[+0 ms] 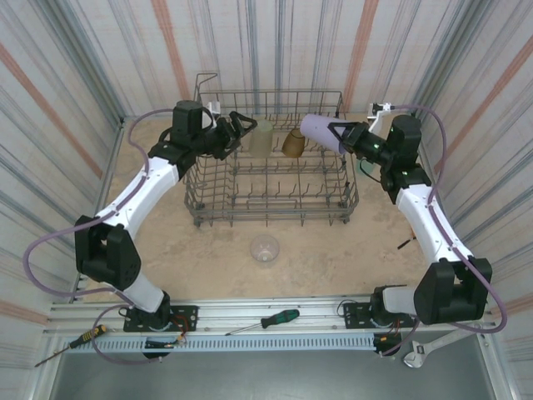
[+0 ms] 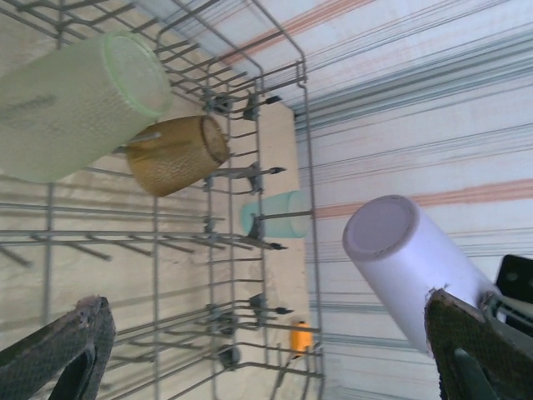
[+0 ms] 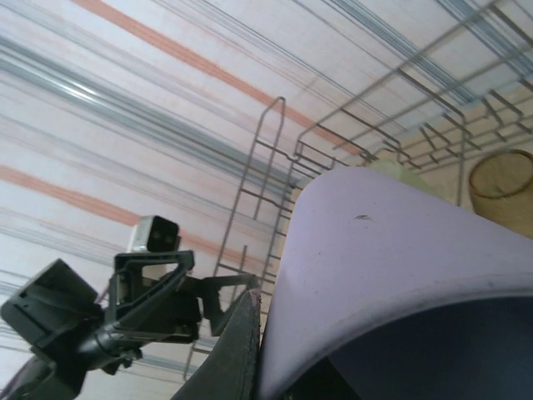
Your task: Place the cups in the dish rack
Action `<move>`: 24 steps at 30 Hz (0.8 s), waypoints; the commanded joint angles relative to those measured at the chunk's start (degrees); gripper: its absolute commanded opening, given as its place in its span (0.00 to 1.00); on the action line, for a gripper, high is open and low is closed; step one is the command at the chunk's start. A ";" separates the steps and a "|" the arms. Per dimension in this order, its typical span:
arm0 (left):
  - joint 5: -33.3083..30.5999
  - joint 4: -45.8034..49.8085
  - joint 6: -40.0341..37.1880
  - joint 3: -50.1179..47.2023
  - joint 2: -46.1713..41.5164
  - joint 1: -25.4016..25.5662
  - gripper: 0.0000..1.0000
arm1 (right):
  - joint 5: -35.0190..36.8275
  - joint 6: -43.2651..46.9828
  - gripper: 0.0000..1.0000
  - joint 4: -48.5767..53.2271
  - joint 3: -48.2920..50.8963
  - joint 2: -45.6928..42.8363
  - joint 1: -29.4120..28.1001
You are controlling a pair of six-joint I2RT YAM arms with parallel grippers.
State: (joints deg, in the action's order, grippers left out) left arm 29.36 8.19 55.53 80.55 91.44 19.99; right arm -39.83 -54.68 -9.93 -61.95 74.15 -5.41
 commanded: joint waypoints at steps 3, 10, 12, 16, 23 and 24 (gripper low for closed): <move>3.31 -8.61 9.22 1.71 3.35 0.73 0.99 | -2.52 -4.80 0.00 -10.98 0.60 1.16 -1.47; 5.19 -13.24 15.18 5.88 8.53 1.54 0.99 | -3.26 -8.25 0.00 -18.40 2.27 3.29 -2.97; 5.83 -14.50 16.71 7.08 9.66 1.84 0.99 | -3.11 -8.25 0.00 -18.66 2.36 3.62 -3.84; 5.02 -16.38 18.54 7.59 10.50 3.15 0.99 | -2.49 -7.38 0.00 -19.35 3.15 3.62 -5.85; 5.95 -19.11 22.30 9.56 13.07 4.77 0.99 | -1.06 -6.86 0.00 -20.11 3.09 2.94 -7.48; 6.13 -19.61 22.79 9.77 13.30 4.95 0.99 | -0.91 -6.55 0.00 -20.25 3.06 2.77 -7.62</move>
State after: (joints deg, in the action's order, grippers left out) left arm 33.74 -8.73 75.57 88.33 103.39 24.58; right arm -41.67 -61.36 -27.00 -58.67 77.78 -12.43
